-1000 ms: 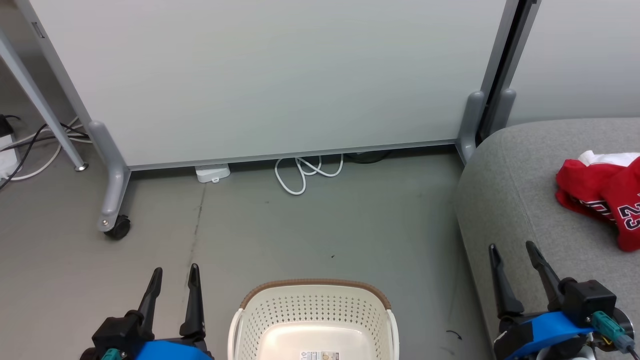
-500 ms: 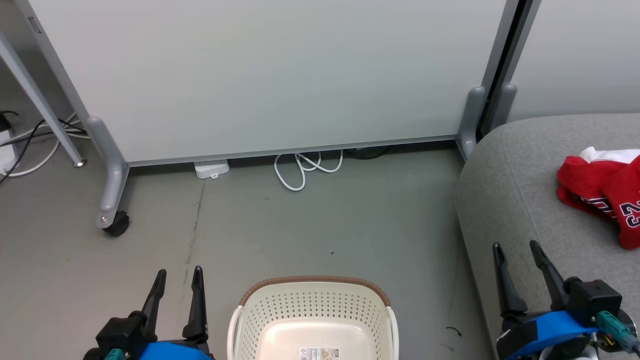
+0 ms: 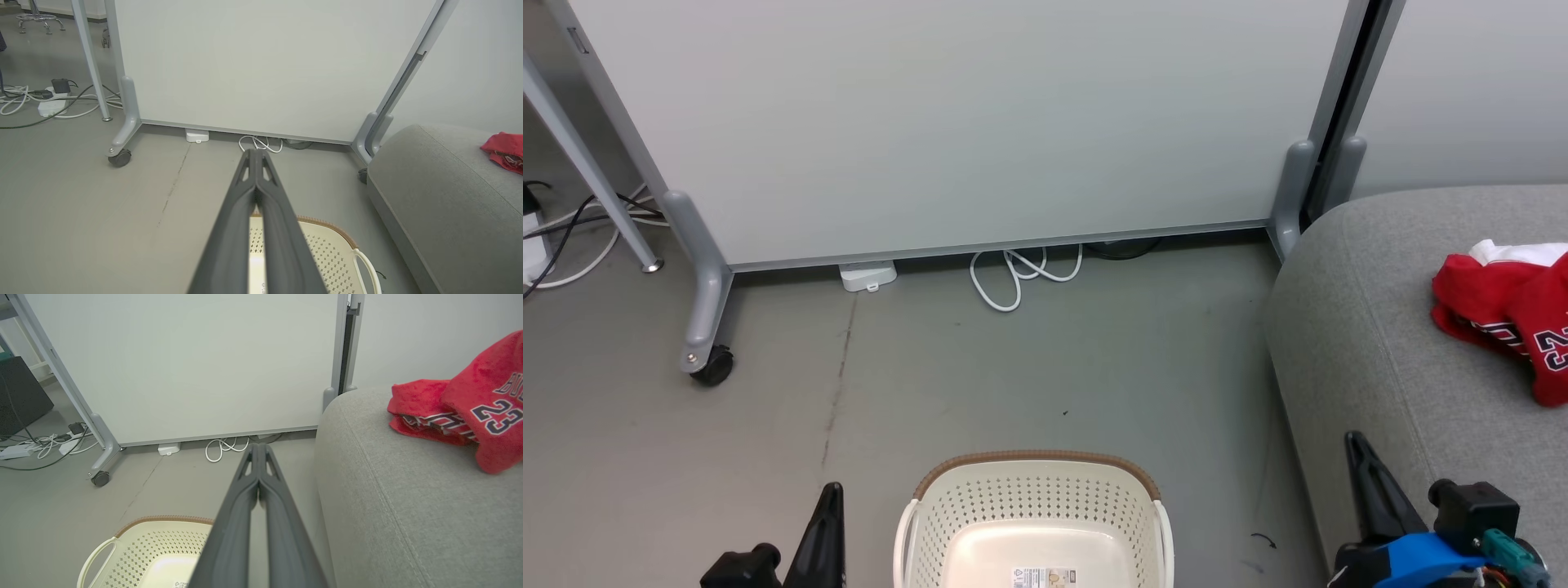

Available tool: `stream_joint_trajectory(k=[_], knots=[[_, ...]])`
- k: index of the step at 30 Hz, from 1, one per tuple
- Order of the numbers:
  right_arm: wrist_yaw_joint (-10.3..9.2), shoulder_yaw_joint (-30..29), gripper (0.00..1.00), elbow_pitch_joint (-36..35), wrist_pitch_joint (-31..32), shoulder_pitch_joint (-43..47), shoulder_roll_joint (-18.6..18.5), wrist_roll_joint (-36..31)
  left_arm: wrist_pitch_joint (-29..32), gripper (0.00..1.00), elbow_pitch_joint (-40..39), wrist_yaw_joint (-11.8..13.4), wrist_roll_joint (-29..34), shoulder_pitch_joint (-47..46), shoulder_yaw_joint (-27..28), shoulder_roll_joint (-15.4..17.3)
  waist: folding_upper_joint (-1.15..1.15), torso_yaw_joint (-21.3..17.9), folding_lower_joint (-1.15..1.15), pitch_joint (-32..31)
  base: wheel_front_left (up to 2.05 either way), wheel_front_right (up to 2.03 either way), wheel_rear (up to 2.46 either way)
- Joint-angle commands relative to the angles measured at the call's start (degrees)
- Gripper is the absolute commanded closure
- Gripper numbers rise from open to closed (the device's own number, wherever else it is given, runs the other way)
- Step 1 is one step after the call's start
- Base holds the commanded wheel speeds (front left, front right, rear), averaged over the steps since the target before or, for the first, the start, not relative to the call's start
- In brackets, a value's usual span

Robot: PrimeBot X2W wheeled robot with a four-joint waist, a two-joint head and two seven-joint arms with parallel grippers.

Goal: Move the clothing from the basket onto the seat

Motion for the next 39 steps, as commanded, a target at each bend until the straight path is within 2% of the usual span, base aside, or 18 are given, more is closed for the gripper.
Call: stream_joint_trajectory(k=[1, 4, 21, 39], knots=[[0.00, -0.07, 1.00, 0.48, 0.14, 0.10, 0.04, 0.36, 0.11, 1.00, 0.38, 0.00, -0.38, 0.24, 0.04, -0.11, 0.00, -0.01, 0.00, 0.00, 0.00, 0.00, 0.00], [0.00, -0.11, 1.00, 1.81, 0.27, 0.66, 0.17, 0.83, 0.25, 1.00, 1.62, 0.00, -0.97, 1.03, 0.09, -0.43, 0.00, -0.02, 0.00, 0.00, 0.00, 0.00, 0.00], [0.00, -0.74, 1.00, 0.54, 4.13, -0.63, 0.05, 19.54, 4.93, 1.00, -0.49, -0.02, -17.79, -1.29, 2.55, -0.53, 0.00, -0.36, 0.00, 0.08, 0.00, 0.00, 0.00], [0.01, -1.31, 1.00, -0.52, 7.47, -1.78, -0.08, 35.64, 8.98, 1.00, -2.29, -0.05, -32.30, -3.26, 4.68, -0.62, 0.00, -0.72, 0.00, 0.17, 0.00, 0.00, 0.00]])
